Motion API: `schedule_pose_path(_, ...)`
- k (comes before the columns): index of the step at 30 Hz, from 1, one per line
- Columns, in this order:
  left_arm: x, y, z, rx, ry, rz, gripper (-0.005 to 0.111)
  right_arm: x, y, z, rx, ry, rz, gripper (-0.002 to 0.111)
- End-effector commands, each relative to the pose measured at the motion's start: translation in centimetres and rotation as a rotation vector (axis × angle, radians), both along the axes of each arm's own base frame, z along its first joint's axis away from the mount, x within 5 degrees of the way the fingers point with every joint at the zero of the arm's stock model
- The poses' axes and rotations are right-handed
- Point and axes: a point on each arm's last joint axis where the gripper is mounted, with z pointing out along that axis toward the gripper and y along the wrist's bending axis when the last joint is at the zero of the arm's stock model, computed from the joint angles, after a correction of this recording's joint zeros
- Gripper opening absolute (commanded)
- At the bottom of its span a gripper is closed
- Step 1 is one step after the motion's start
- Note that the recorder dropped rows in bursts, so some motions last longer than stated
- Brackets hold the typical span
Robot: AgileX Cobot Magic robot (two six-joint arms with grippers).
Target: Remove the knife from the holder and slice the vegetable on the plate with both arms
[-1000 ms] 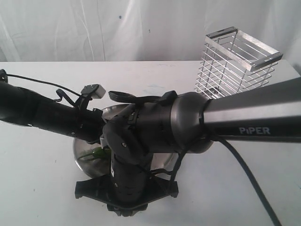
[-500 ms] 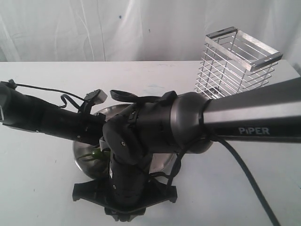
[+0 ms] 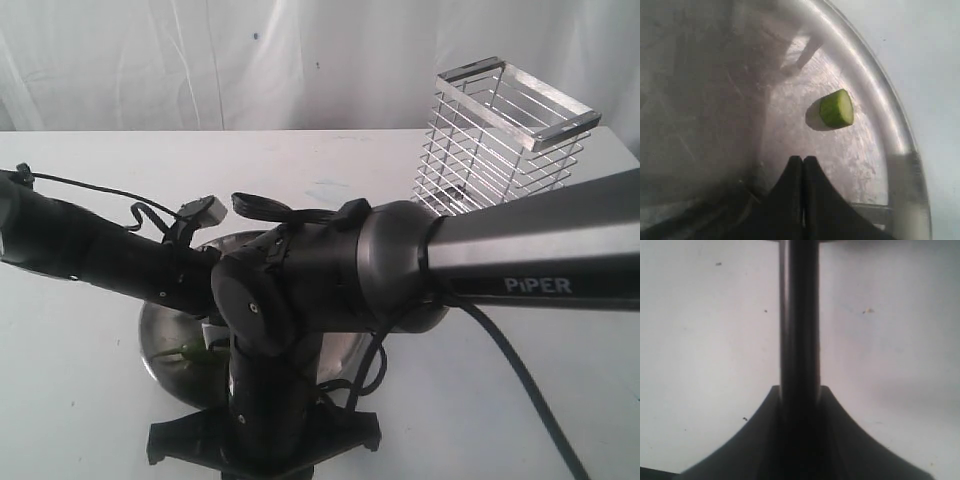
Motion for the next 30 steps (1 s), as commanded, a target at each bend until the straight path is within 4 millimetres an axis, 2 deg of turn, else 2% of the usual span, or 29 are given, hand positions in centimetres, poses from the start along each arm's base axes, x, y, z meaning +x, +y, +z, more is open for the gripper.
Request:
schedule_pose_path(1,-0.4,0.3,1.7,0.051,-0.058,-0.019,0.0,-0.5,0.0,0.3,-0.011,0.047,0.013,0.0)
schedule_pose_path(4,-0.6,0.3,3.0,0.058,-0.097,-0.032,0.0,-0.5,0.0,0.3,-0.012,0.044,0.015,0.0)
schedule_pose_path(8,-1.1,0.3,3.2,0.064,-0.067,-0.077,0.0,-0.5,0.0,0.3,-0.013,0.04,0.017,0.0)
schedule_pose_path(14,-2.2,0.1,2.2,0.091,-0.033,-0.081,0.0,-0.4,-0.1,0.2,-0.015,0.033,0.021,0.0)
schedule_pose_path(19,-2.8,-1.2,1.5,0.158,-0.075,-0.117,0.0,-0.4,0.0,0.2,-0.012,0.03,0.02,0.0)
schedule_pose_path(30,-2.7,-1.5,0.8,0.239,-0.11,-0.126,0.0,-0.4,0.0,0.3,-0.007,0.032,0.025,0.0)
